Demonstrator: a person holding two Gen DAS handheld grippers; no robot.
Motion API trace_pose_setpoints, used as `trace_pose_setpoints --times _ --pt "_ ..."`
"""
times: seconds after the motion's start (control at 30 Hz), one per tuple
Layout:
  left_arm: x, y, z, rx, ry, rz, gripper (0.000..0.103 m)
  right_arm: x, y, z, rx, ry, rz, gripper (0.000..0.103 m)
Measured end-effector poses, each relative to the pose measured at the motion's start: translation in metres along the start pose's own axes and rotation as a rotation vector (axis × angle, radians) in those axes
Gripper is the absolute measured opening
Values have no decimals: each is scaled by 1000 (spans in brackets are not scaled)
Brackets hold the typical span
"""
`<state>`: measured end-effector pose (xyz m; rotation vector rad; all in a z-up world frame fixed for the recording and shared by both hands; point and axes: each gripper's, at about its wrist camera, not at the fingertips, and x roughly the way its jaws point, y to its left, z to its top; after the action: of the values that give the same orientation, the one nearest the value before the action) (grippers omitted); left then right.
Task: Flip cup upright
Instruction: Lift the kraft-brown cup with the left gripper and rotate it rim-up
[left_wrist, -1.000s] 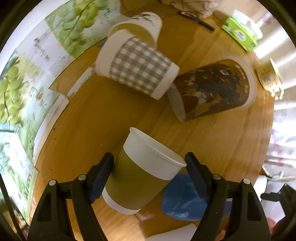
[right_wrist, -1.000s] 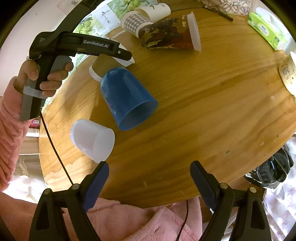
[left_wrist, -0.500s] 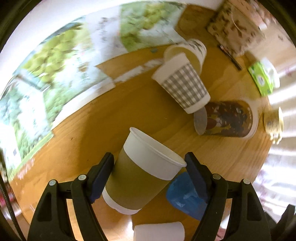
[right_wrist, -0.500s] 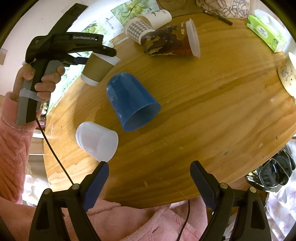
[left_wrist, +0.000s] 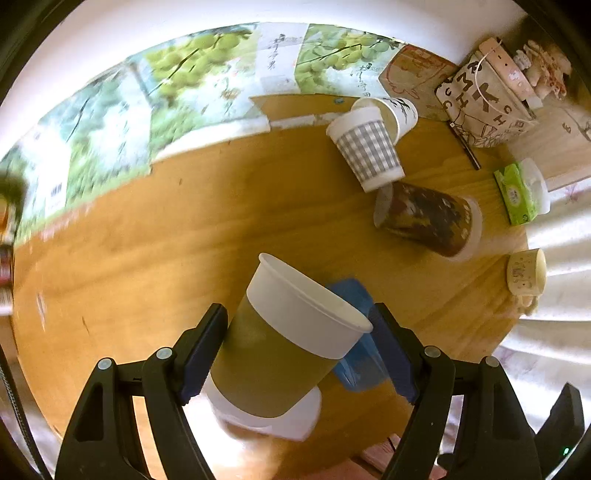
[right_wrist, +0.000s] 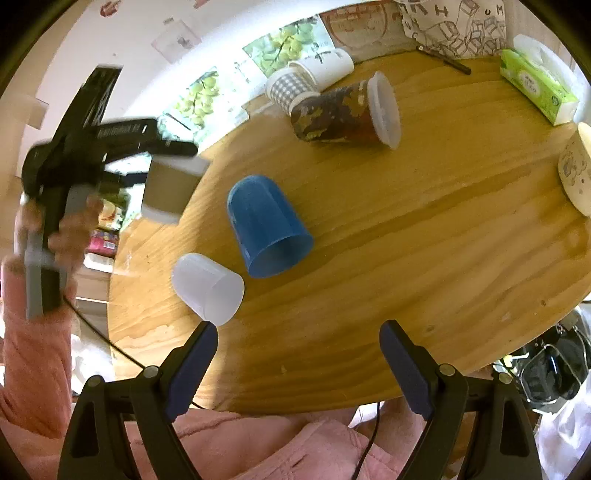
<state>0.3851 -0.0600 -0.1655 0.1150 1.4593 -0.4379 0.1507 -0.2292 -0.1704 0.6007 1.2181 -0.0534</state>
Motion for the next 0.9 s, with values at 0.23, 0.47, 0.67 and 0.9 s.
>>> trace_pose_setpoints --times 0.23,0.47,0.67,0.9 --pt "-8 -14 -49 -114 -13 -6 81 -14 -16 0 -52 4 54 90" --pt "-8 -28 -95 -223 -27 -14 81 -23 -29 0 -115 37 98 90" --pt "5 -38 -127 -311 -17 -38 81 -26 -39 0 -168 72 119 90" --pt "27 -46 -150 -394 0 -71 81 -30 -52 -1 -214 97 129 90"
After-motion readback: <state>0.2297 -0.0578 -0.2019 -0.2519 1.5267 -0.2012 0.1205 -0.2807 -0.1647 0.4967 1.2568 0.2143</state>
